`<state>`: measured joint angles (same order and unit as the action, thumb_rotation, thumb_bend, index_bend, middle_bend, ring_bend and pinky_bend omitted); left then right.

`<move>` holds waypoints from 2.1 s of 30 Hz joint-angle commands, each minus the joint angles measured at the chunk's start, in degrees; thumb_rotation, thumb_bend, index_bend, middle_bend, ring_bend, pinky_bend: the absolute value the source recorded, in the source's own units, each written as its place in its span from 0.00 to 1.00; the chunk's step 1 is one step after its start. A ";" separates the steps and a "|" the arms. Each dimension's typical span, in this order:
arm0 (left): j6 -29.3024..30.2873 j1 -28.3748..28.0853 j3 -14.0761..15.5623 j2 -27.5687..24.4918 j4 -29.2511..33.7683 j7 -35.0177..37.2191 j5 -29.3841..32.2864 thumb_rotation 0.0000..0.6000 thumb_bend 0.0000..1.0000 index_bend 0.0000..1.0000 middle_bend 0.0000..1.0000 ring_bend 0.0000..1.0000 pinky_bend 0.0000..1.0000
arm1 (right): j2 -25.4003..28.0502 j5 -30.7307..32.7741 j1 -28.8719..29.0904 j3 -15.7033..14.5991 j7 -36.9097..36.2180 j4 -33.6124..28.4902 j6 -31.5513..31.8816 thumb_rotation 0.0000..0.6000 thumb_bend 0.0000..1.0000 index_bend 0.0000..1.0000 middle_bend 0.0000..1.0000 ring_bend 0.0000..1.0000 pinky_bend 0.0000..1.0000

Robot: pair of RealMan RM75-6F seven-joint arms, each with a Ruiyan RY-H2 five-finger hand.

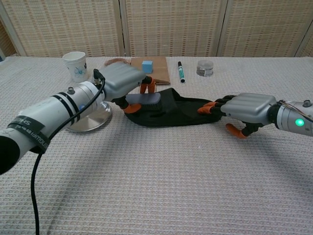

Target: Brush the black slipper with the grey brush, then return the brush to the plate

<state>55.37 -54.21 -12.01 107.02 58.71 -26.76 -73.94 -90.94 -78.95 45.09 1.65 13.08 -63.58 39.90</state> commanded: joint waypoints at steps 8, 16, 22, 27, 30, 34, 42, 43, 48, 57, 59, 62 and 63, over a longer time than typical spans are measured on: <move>0.66 -0.55 0.05 2.15 -7.17 0.24 -0.68 1.00 0.42 0.38 0.45 0.91 1.00 | 0.28 -0.83 0.18 -0.31 -0.47 -0.30 0.57 1.00 0.68 0.04 0.01 0.00 0.00; -0.34 0.99 0.36 0.51 -7.05 -1.14 0.95 1.00 0.42 0.40 0.47 0.91 1.00 | 0.20 -1.07 0.10 -0.72 -0.24 0.24 0.73 1.00 0.69 0.04 0.01 0.00 0.00; 0.62 0.91 0.35 0.31 -3.36 -0.61 0.05 1.00 0.42 0.40 0.46 0.91 1.00 | 0.13 -1.08 0.13 -0.65 -0.37 0.28 0.92 1.00 0.69 0.04 0.01 0.00 0.00; 1.31 -0.14 0.40 2.07 -2.39 -0.46 -1.40 1.00 0.42 0.39 0.45 0.91 1.00 | 0.06 -0.90 0.07 -0.68 -0.35 0.27 0.87 1.00 0.69 0.04 0.01 0.00 0.00; 1.19 -0.51 -0.07 2.78 -3.91 -0.80 -1.08 1.00 0.42 0.39 0.45 0.91 1.00 | 0.24 -0.98 -0.04 -0.80 -0.17 0.17 1.07 1.00 0.69 0.04 0.01 0.00 0.00; 0.90 -0.12 -0.45 2.55 -5.96 -1.10 -0.10 1.00 0.42 0.39 0.45 0.91 1.00 | 0.57 -0.90 -0.08 -0.71 -0.32 0.12 1.18 1.00 0.69 0.04 0.01 0.00 0.00; 0.23 1.28 -0.67 0.76 -6.72 -4.34 2.40 1.00 0.42 0.40 0.46 0.91 1.00 | 0.51 -1.09 -0.11 -0.89 -0.35 -0.07 1.25 1.00 0.69 0.04 0.01 0.00 0.00; 0.40 1.53 -0.67 0.36 -6.11 -4.67 2.56 1.00 0.42 0.40 0.46 0.91 1.00 | 0.48 -1.03 -0.13 -0.92 -0.36 -0.16 1.20 1.00 0.69 0.04 0.01 0.00 0.00; 4.27 3.89 0.72 -3.93 1.38 -6.49 0.81 1.00 0.42 0.41 0.47 0.91 1.00 | 0.53 -0.85 -0.27 -0.86 -0.07 -0.57 1.41 1.00 0.69 0.04 0.01 0.00 0.00; 7.32 10.35 4.10 -11.38 9.62 -7.05 1.89 1.00 0.42 0.41 0.47 0.91 1.00 | 1.29 -0.39 -0.48 -0.75 0.96 -2.15 1.77 1.00 0.69 0.04 0.01 0.00 0.00; 7.59 11.46 4.71 -11.68 9.19 -6.54 2.20 1.00 0.42 0.41 0.47 0.91 1.00 | 1.45 -0.23 -0.53 -0.73 1.31 -2.63 1.82 1.00 0.69 0.04 0.01 0.00 0.00; 6.48 12.17 5.61 -11.16 6.73 -5.97 2.58 1.00 0.42 0.40 0.46 0.91 1.00 | 1.71 0.02 -0.64 -0.76 1.87 -3.37 1.90 1.00 0.69 0.04 0.01 0.00 0.00; 5.95 12.29 5.80 -10.86 5.84 -5.62 2.75 1.00 0.42 0.39 0.46 0.91 1.00 | 1.79 0.11 -0.68 -0.80 2.14 -3.52 1.90 1.00 0.69 0.04 0.01 0.00 0.00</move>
<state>62.14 -42.33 -6.76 95.80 66.00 -32.97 -71.58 -89.26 -78.96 44.46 0.89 14.98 -66.92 41.77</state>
